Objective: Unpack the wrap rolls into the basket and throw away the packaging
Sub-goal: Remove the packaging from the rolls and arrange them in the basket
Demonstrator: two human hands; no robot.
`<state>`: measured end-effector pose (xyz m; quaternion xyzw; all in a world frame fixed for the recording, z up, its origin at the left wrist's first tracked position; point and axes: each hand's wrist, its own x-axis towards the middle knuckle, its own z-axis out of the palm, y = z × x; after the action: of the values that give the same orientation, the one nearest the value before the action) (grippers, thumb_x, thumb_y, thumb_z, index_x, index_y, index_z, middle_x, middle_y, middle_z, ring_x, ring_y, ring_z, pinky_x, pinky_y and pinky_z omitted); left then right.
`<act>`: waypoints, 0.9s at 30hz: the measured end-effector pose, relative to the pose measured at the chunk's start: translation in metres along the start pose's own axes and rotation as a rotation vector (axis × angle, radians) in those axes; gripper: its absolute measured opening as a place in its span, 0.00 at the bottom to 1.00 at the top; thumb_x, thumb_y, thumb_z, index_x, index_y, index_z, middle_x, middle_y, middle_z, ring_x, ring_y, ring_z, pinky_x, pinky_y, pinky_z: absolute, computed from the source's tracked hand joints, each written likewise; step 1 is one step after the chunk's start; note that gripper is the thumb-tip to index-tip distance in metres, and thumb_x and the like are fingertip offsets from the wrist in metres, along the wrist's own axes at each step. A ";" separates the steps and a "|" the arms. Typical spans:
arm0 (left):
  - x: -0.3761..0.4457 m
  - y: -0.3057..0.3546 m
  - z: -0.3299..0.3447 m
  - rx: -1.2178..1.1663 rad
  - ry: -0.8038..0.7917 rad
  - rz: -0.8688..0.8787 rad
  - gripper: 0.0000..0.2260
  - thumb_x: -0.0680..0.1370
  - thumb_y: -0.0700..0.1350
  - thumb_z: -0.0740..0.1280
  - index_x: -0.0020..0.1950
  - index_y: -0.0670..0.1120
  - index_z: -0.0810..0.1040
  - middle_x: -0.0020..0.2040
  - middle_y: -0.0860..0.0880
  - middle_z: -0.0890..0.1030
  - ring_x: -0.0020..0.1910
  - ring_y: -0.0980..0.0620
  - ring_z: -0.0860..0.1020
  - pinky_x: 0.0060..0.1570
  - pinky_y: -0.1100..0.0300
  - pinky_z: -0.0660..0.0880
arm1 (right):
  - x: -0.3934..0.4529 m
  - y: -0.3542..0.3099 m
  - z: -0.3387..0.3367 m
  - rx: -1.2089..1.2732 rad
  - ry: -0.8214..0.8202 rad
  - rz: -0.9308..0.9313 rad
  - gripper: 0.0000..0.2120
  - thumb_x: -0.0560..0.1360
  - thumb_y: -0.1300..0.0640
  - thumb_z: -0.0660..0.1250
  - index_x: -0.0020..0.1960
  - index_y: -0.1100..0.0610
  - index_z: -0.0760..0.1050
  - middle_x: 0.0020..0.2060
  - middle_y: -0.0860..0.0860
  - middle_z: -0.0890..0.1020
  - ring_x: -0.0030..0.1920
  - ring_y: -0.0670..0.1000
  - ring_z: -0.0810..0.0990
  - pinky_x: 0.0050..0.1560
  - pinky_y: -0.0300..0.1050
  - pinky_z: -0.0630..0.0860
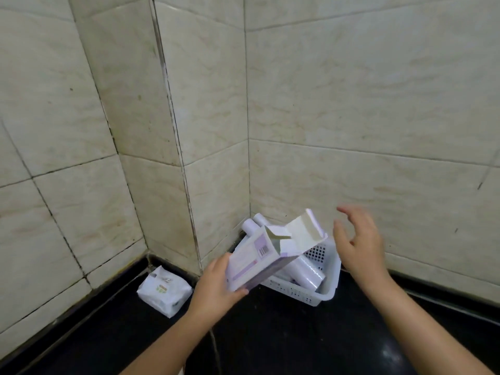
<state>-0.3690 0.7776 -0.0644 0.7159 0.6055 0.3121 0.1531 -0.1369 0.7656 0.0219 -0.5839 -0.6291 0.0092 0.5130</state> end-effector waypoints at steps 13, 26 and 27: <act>0.016 -0.009 -0.020 0.245 0.031 0.149 0.28 0.70 0.54 0.72 0.63 0.40 0.70 0.56 0.41 0.77 0.54 0.42 0.74 0.50 0.54 0.70 | -0.016 -0.003 0.026 -0.172 -0.407 -0.446 0.06 0.64 0.67 0.75 0.37 0.67 0.79 0.29 0.61 0.78 0.28 0.57 0.77 0.27 0.48 0.76; 0.028 -0.020 -0.019 0.347 -0.022 0.103 0.24 0.70 0.44 0.72 0.62 0.39 0.69 0.59 0.41 0.73 0.58 0.44 0.71 0.52 0.57 0.67 | -0.020 0.003 0.048 -0.151 -0.600 -0.221 0.26 0.74 0.62 0.64 0.70 0.58 0.62 0.56 0.57 0.75 0.44 0.52 0.73 0.48 0.47 0.73; 0.028 -0.020 -0.018 0.363 -0.040 0.105 0.24 0.70 0.45 0.73 0.62 0.39 0.68 0.60 0.41 0.73 0.59 0.44 0.70 0.53 0.57 0.67 | -0.021 0.003 0.049 -0.158 -0.614 -0.246 0.28 0.73 0.62 0.65 0.71 0.58 0.60 0.61 0.57 0.72 0.50 0.54 0.74 0.53 0.49 0.74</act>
<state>-0.3938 0.8067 -0.0554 0.7684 0.6105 0.1911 0.0171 -0.1713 0.7797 -0.0162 -0.5116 -0.8186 0.0739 0.2502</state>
